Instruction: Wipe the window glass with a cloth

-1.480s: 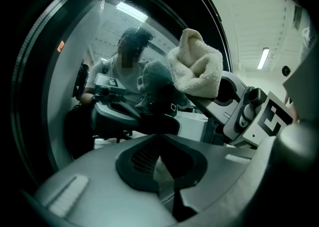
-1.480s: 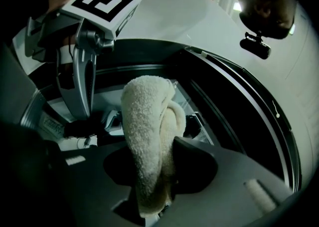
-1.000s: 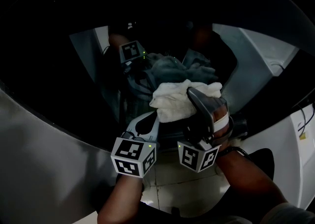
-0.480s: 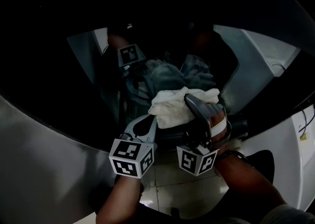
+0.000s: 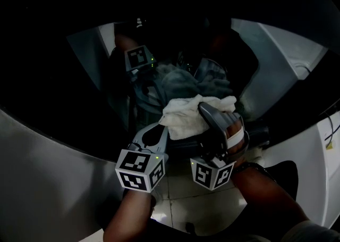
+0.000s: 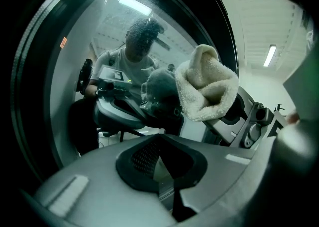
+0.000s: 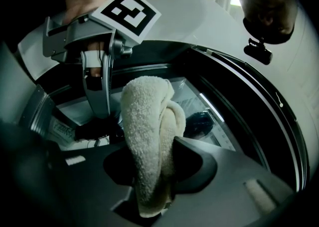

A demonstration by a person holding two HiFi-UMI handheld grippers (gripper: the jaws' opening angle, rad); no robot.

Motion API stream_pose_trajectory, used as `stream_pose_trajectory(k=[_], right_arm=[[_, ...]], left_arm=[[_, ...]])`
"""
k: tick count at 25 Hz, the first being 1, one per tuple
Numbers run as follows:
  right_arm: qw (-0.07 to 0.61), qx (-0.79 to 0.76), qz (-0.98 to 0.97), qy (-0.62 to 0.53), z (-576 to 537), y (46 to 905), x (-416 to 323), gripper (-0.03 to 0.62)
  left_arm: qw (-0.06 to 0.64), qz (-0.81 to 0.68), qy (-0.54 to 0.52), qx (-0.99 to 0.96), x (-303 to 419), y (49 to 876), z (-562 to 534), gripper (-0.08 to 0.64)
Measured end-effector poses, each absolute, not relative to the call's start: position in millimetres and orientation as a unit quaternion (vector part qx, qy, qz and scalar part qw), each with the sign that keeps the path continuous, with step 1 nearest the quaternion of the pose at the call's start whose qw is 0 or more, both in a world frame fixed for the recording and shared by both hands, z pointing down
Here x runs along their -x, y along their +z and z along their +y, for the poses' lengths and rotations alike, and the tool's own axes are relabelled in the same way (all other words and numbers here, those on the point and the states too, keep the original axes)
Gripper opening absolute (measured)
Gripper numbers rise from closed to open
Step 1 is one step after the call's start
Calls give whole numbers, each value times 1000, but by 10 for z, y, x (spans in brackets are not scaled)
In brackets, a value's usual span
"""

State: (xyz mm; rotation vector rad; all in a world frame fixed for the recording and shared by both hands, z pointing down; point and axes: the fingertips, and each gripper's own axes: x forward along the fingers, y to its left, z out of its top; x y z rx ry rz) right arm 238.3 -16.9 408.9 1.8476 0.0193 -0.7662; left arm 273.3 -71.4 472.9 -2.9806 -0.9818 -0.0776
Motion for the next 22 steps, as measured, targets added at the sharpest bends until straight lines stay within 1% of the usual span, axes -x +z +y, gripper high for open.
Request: stream_pose_trajectory(k=[12,22], right_arm=[[549,-776,3,-310,-214,4385,-2479,133],[547,-788,-18,-283,-176,4521,-2556,133]], left_arm=[[1,-319,-27,947,-2798,4859,-748,17],[4,-313,-40,949,-2785,4752,-722,17]])
